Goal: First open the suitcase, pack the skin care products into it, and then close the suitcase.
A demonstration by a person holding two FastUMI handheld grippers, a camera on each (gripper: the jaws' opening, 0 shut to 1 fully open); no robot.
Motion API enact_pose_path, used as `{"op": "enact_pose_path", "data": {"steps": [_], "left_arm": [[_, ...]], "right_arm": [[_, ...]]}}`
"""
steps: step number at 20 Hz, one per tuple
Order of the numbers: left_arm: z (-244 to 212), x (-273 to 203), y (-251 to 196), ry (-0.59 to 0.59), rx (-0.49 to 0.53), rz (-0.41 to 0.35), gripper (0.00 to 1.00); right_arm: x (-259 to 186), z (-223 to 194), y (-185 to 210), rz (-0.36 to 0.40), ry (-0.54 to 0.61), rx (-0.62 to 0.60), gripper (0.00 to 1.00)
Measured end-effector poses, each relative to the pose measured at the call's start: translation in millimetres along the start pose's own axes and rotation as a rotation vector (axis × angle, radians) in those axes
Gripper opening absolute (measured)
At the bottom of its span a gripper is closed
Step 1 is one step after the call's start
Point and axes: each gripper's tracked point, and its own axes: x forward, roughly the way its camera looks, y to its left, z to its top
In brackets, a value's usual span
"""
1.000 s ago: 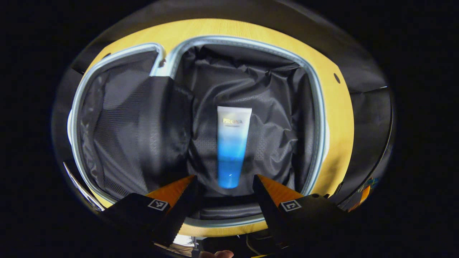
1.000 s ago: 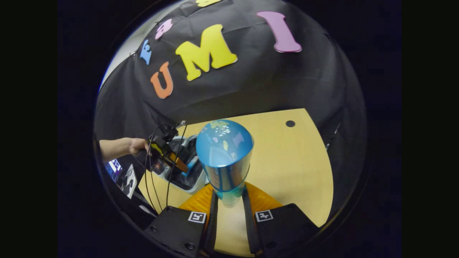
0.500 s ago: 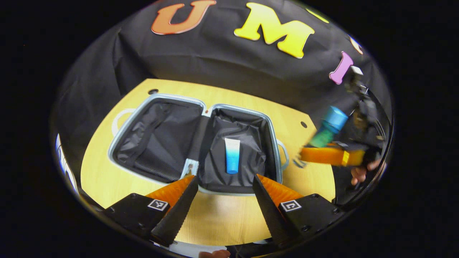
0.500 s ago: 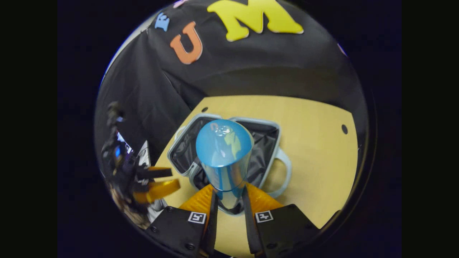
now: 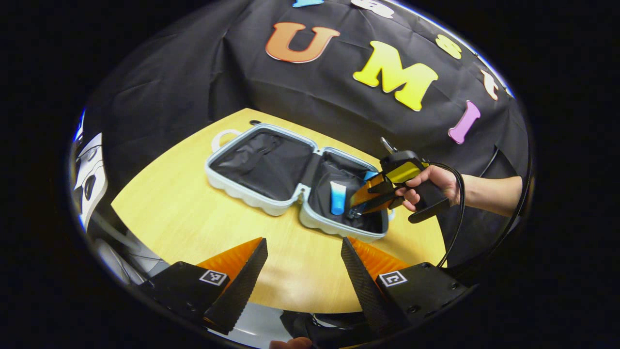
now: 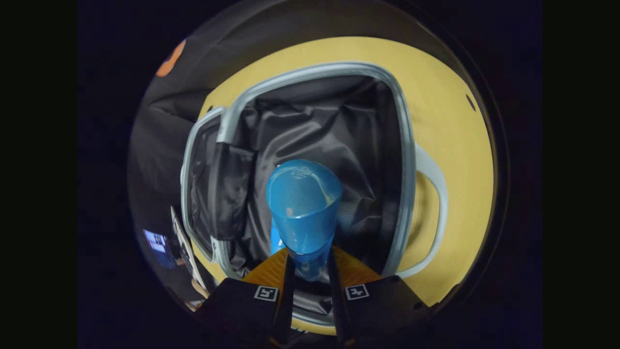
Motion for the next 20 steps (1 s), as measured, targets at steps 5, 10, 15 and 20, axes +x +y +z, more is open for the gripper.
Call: {"op": "enact_pose_path", "data": {"steps": [5, 10, 15, 20], "left_arm": [[13.6, -10.5, 30.0, -0.041, -0.062, 0.036, 0.98], [35.0, -13.5, 32.9, -0.088, -0.045, 0.029, 0.98], [67.3, 12.5, 47.5, -0.184, -0.02, -0.009, 0.98], [119.4, 76.4, 110.2, -0.267, -0.134, -0.029, 0.98]], "right_arm": [[15.6, 0.5, -11.4, -0.085, -0.016, 0.075, 0.33], [13.5, 0.3, -9.2, -0.117, -0.047, 0.06, 0.37], [-12.0, -12.2, -1.5, -0.068, -0.087, 0.018, 0.54], [-66.7, -30.7, 1.5, 0.059, -0.207, -0.037, 0.69]]}}
